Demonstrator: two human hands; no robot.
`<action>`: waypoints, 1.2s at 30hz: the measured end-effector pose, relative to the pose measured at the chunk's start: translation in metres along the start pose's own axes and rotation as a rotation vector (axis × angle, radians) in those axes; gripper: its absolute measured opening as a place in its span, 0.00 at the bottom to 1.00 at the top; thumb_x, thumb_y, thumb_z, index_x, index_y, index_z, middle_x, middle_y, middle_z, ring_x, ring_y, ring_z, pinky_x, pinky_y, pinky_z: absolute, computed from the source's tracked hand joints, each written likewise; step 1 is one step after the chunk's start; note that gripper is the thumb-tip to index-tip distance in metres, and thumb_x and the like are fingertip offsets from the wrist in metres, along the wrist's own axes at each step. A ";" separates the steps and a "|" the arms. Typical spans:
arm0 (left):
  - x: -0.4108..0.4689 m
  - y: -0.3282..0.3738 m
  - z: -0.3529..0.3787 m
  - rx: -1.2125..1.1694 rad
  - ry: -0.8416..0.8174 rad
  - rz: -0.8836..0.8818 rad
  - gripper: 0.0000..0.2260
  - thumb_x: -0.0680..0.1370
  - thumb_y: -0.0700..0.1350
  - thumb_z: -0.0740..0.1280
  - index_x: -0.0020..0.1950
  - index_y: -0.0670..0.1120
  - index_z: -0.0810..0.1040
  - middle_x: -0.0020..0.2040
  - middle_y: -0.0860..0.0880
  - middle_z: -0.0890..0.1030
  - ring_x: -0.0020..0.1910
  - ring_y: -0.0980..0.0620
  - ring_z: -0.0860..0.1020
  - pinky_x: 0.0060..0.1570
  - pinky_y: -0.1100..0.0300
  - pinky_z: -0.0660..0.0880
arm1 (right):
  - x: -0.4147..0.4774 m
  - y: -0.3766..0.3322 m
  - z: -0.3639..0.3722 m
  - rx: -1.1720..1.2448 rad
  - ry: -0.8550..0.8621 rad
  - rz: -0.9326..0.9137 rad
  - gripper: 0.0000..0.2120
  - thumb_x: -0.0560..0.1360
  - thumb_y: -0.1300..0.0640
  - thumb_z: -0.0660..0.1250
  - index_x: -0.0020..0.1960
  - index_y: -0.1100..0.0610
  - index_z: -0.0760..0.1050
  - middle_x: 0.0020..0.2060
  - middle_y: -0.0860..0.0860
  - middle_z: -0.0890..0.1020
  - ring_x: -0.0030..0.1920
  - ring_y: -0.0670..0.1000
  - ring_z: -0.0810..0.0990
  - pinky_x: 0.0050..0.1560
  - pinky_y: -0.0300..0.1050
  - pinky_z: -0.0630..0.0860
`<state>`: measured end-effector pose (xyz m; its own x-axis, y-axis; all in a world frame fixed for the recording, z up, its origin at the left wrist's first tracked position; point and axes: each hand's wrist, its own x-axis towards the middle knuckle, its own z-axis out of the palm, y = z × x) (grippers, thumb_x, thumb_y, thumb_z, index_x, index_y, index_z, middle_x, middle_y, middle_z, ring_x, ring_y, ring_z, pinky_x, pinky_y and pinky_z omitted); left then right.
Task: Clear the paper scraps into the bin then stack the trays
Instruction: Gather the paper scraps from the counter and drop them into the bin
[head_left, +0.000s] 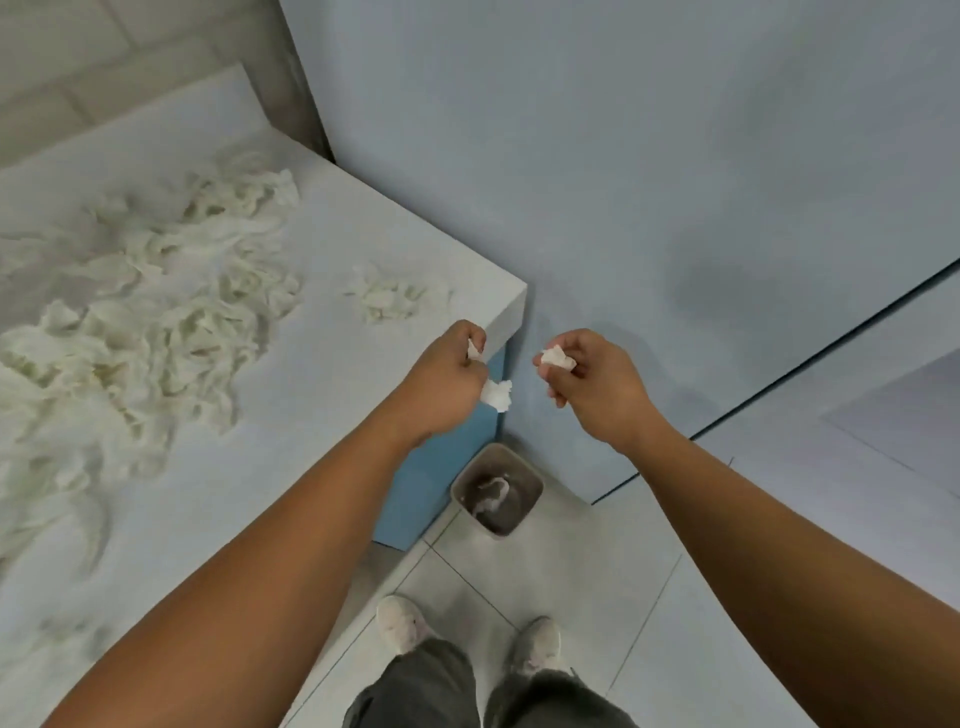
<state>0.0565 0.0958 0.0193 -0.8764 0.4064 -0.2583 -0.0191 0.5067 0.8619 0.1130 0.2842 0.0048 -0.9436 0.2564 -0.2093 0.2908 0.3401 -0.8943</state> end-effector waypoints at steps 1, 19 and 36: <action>0.002 -0.009 0.015 -0.011 -0.018 -0.014 0.05 0.75 0.36 0.59 0.47 0.46 0.66 0.38 0.47 0.68 0.34 0.51 0.64 0.32 0.57 0.63 | -0.003 0.017 -0.002 -0.008 0.009 0.018 0.05 0.77 0.58 0.68 0.53 0.55 0.76 0.45 0.53 0.84 0.39 0.53 0.82 0.43 0.49 0.83; 0.072 -0.326 0.191 0.135 -0.044 -0.410 0.08 0.74 0.39 0.72 0.51 0.49 0.83 0.48 0.45 0.83 0.49 0.43 0.81 0.50 0.52 0.78 | 0.004 0.337 0.113 -0.014 0.035 0.468 0.09 0.71 0.57 0.75 0.51 0.53 0.83 0.43 0.54 0.84 0.42 0.54 0.81 0.45 0.48 0.79; 0.169 -0.496 0.310 0.118 -0.230 -0.585 0.26 0.74 0.38 0.74 0.71 0.46 0.73 0.64 0.47 0.78 0.63 0.47 0.77 0.66 0.53 0.73 | 0.035 0.513 0.176 -0.017 0.073 0.582 0.11 0.72 0.56 0.75 0.53 0.54 0.82 0.40 0.49 0.84 0.36 0.45 0.82 0.40 0.38 0.80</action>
<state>0.0669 0.1485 -0.5871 -0.6110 0.1831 -0.7702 -0.3985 0.7695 0.4991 0.2015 0.3079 -0.5307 -0.6152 0.4663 -0.6357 0.7607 0.1393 -0.6339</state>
